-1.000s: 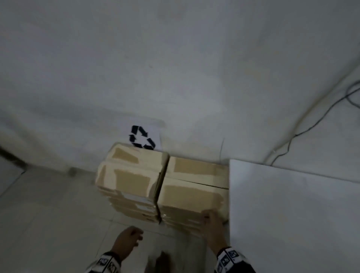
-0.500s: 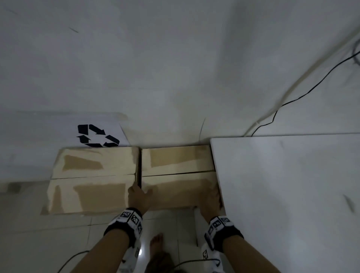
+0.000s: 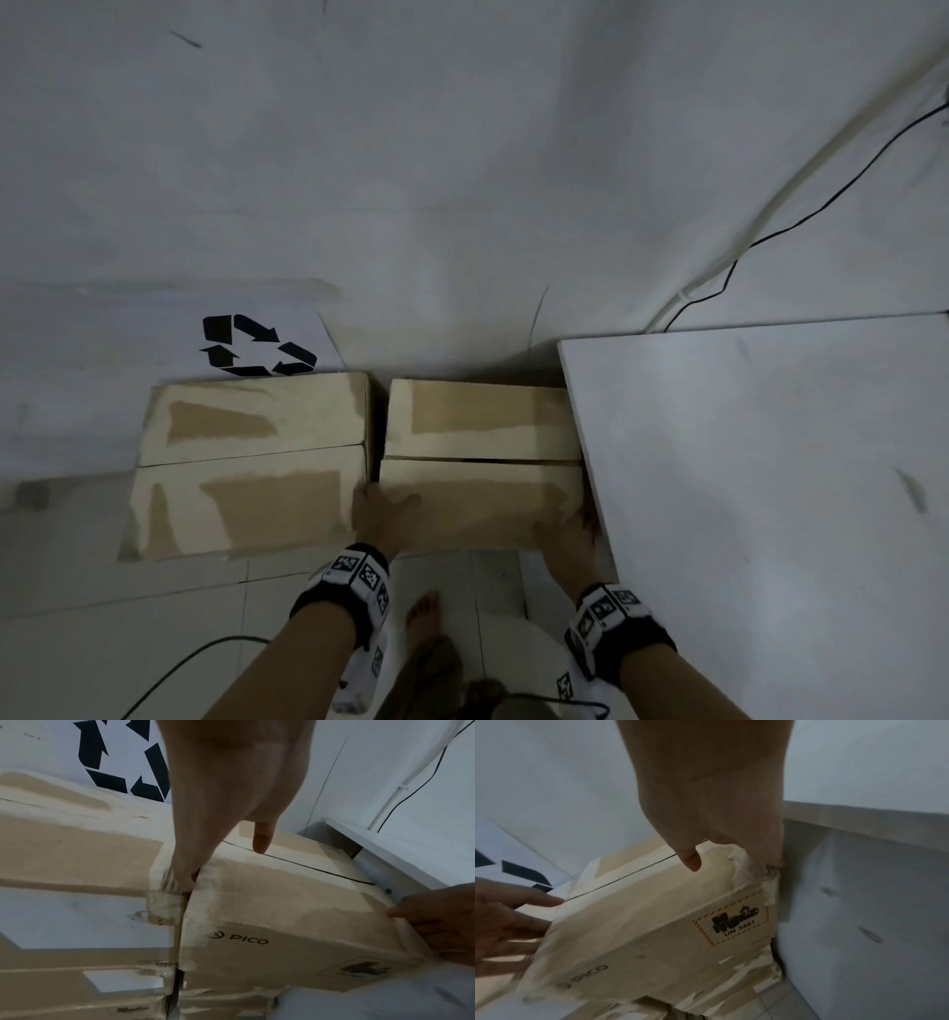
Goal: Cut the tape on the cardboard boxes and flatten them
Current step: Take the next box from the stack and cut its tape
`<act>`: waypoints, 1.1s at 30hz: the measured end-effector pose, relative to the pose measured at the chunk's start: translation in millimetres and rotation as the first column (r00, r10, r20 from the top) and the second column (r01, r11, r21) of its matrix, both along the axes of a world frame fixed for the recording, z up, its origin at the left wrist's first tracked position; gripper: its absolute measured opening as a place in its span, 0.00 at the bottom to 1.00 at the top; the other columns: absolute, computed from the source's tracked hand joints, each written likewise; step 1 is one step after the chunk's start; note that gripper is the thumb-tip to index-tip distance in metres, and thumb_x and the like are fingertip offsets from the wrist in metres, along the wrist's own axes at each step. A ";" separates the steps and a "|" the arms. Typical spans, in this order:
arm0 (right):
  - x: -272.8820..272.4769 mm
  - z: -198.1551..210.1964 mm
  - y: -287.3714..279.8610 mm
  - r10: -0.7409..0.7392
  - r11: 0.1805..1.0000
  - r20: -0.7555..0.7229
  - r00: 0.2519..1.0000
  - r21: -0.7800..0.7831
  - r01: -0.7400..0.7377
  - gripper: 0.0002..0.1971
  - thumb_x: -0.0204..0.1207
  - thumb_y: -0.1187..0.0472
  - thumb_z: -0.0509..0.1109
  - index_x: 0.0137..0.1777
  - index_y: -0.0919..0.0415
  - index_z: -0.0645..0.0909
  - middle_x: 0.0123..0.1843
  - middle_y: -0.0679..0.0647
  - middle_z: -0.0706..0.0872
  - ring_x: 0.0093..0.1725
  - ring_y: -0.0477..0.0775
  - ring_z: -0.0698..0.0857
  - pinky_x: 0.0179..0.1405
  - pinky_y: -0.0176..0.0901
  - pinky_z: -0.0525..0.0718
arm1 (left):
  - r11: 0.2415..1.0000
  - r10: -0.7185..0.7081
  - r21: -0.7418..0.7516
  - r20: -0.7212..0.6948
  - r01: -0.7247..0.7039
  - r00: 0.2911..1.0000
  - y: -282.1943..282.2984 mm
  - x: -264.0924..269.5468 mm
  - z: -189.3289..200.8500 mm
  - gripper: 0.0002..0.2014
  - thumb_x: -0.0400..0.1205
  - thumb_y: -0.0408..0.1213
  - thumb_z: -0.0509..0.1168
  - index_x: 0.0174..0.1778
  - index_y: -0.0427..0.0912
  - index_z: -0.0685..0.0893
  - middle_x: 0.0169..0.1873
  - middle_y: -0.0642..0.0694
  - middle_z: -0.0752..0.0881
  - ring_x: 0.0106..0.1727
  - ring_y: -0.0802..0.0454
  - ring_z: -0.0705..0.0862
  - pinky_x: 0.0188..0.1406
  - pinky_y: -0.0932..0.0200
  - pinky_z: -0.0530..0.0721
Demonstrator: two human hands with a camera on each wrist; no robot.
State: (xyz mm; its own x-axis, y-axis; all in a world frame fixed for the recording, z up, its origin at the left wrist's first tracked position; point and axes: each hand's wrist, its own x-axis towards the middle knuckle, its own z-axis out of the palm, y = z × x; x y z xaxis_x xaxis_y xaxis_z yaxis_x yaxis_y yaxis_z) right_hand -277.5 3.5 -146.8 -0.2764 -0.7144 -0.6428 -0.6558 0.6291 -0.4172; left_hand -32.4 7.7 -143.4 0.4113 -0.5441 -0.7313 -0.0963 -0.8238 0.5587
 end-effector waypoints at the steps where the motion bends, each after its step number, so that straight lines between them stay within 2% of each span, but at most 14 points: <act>1: -0.7 -7.5 6.8 -0.014 1.000 0.023 1.000 0.027 0.013 0.40 0.78 0.45 0.71 0.80 0.71 0.62 0.79 0.70 0.67 0.77 0.68 0.69 0.75 0.56 0.69 | 1.000 0.007 -0.023 -0.019 -0.007 1.000 1.9 0.6 -2.2 0.49 0.71 0.47 0.73 0.83 0.36 0.54 0.79 0.39 0.60 0.76 0.37 0.68 0.70 0.43 0.75; 3: 2.0 -6.1 20.5 -0.079 0.992 0.049 0.996 0.105 0.073 0.62 0.62 0.31 0.76 0.84 0.71 0.54 0.82 0.69 0.62 0.80 0.66 0.64 0.78 0.56 0.67 | 0.999 0.020 -0.045 -0.077 -0.023 0.997 7.8 0.0 -4.8 0.44 0.76 0.41 0.72 0.83 0.37 0.54 0.77 0.41 0.63 0.74 0.39 0.70 0.65 0.51 0.75; 4: 1.5 -5.4 23.5 -0.110 0.988 0.058 0.992 0.115 0.103 0.62 0.63 0.33 0.76 0.85 0.70 0.48 0.84 0.68 0.58 0.82 0.65 0.61 0.79 0.56 0.64 | 0.998 0.018 -0.051 -0.098 -0.023 0.995 11.2 0.4 -5.8 0.39 0.80 0.37 0.70 0.83 0.37 0.55 0.75 0.41 0.65 0.71 0.40 0.72 0.59 0.54 0.75; 6: -3.1 -4.2 27.1 -0.124 0.983 -0.004 0.992 0.135 0.123 0.53 0.77 0.46 0.72 0.85 0.70 0.40 0.86 0.66 0.52 0.84 0.63 0.56 0.81 0.53 0.58 | 0.998 -0.001 -0.065 -0.137 -0.008 0.991 21.3 1.9 -9.1 0.35 0.81 0.36 0.69 0.81 0.36 0.60 0.70 0.42 0.70 0.64 0.41 0.76 0.56 0.53 0.77; 9: -10.6 6.6 31.4 -0.105 0.988 -0.037 0.994 0.107 0.108 0.51 0.78 0.49 0.71 0.86 0.68 0.39 0.87 0.64 0.49 0.86 0.61 0.53 0.84 0.52 0.54 | 0.998 0.028 -0.060 -0.102 -0.034 0.994 42.1 2.8 -11.8 0.40 0.65 0.52 0.72 0.71 0.36 0.73 0.65 0.35 0.80 0.60 0.36 0.81 0.62 0.38 0.81; 11: -12.8 12.9 35.8 -0.088 0.985 -0.027 0.996 0.145 0.091 0.52 0.77 0.50 0.72 0.86 0.67 0.38 0.87 0.64 0.47 0.86 0.61 0.50 0.84 0.52 0.51 | 0.999 -0.046 -0.025 -0.038 0.045 0.998 56.4 -3.0 -11.4 0.42 0.68 0.58 0.72 0.75 0.38 0.72 0.69 0.33 0.77 0.66 0.33 0.77 0.69 0.39 0.74; 13: -17.2 11.9 42.2 -0.040 0.977 -0.017 0.999 0.211 0.043 0.53 0.77 0.50 0.72 0.86 0.67 0.37 0.87 0.64 0.46 0.86 0.63 0.50 0.84 0.53 0.51 | 0.990 -0.130 0.053 0.023 0.128 0.991 71.6 -10.6 -4.0 0.38 0.79 0.55 0.68 0.80 0.39 0.65 0.74 0.32 0.69 0.73 0.31 0.69 0.72 0.42 0.68; 17: -30.6 18.7 59.7 0.030 0.966 0.010 1.000 0.257 -0.031 0.54 0.77 0.46 0.70 0.85 0.70 0.36 0.87 0.65 0.47 0.85 0.64 0.53 0.84 0.57 0.56 | 0.996 -0.035 0.078 -0.020 0.037 0.999 102.2 -23.1 -1.4 0.45 0.71 0.65 0.68 0.79 0.40 0.67 0.73 0.34 0.70 0.71 0.32 0.72 0.70 0.43 0.72; 21: -43.0 29.6 84.9 0.117 0.951 0.091 0.989 0.277 -0.138 0.54 0.77 0.45 0.69 0.85 0.69 0.34 0.86 0.65 0.47 0.84 0.65 0.55 0.83 0.55 0.60 | 0.982 0.180 -0.038 -0.143 -0.187 0.973 140.8 -39.9 6.7 0.23 0.83 0.40 0.68 0.67 0.33 0.67 0.54 0.41 0.76 0.57 0.40 0.77 0.52 0.50 0.75; 22: -45.9 31.9 92.3 0.138 0.941 0.104 0.985 0.296 -0.163 0.52 0.78 0.45 0.68 0.86 0.68 0.36 0.86 0.65 0.48 0.84 0.64 0.57 0.82 0.53 0.62 | 0.980 0.184 -0.051 -0.159 -0.194 0.970 152.1 -44.0 9.6 0.21 0.83 0.40 0.67 0.63 0.35 0.65 0.52 0.43 0.75 0.57 0.41 0.77 0.51 0.50 0.74; 25: -57.6 42.1 114.6 0.225 0.927 0.157 0.962 0.269 -0.261 0.33 0.80 0.53 0.68 0.80 0.68 0.61 0.79 0.67 0.65 0.76 0.62 0.69 0.78 0.50 0.69 | 0.976 0.195 -0.072 -0.145 -0.207 0.970 188.4 -51.4 19.1 0.21 0.83 0.43 0.67 0.63 0.37 0.65 0.55 0.41 0.75 0.55 0.41 0.76 0.51 0.49 0.75; 28: -67.9 45.9 133.9 0.271 0.938 0.149 0.951 0.180 -0.296 0.33 0.78 0.55 0.71 0.78 0.71 0.65 0.76 0.67 0.72 0.74 0.65 0.74 0.72 0.50 0.73 | 0.972 0.214 -0.072 -0.103 -0.222 0.971 228.2 -54.1 22.9 0.22 0.83 0.41 0.67 0.64 0.34 0.66 0.55 0.39 0.76 0.54 0.41 0.77 0.48 0.49 0.76; 31: -70.8 55.2 151.8 0.339 0.929 0.167 0.926 0.096 -0.358 0.27 0.76 0.55 0.72 0.69 0.73 0.76 0.63 0.66 0.84 0.58 0.62 0.83 0.59 0.48 0.83 | 0.969 0.230 -0.068 -0.090 -0.237 0.969 267.7 -54.9 28.4 0.19 0.83 0.43 0.67 0.61 0.36 0.68 0.52 0.40 0.78 0.53 0.41 0.79 0.47 0.49 0.78; 33: -73.0 63.5 165.7 0.400 0.905 0.122 0.908 0.106 -0.412 0.25 0.79 0.49 0.69 0.65 0.70 0.80 0.60 0.62 0.85 0.58 0.60 0.84 0.57 0.45 0.81 | 0.962 0.255 -0.078 -0.070 -0.260 0.964 293.5 -54.4 33.1 0.18 0.83 0.44 0.66 0.59 0.37 0.70 0.51 0.40 0.80 0.51 0.40 0.80 0.46 0.49 0.79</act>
State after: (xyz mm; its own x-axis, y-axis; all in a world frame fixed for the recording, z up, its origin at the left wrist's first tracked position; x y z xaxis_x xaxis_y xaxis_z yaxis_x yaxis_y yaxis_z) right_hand -350.5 169.2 -83.3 0.0875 -0.6627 -0.7438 -0.8267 0.3683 -0.4254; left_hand -86.8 301.2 -110.3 0.5037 -0.4867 -0.7137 0.1481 -0.7653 0.6264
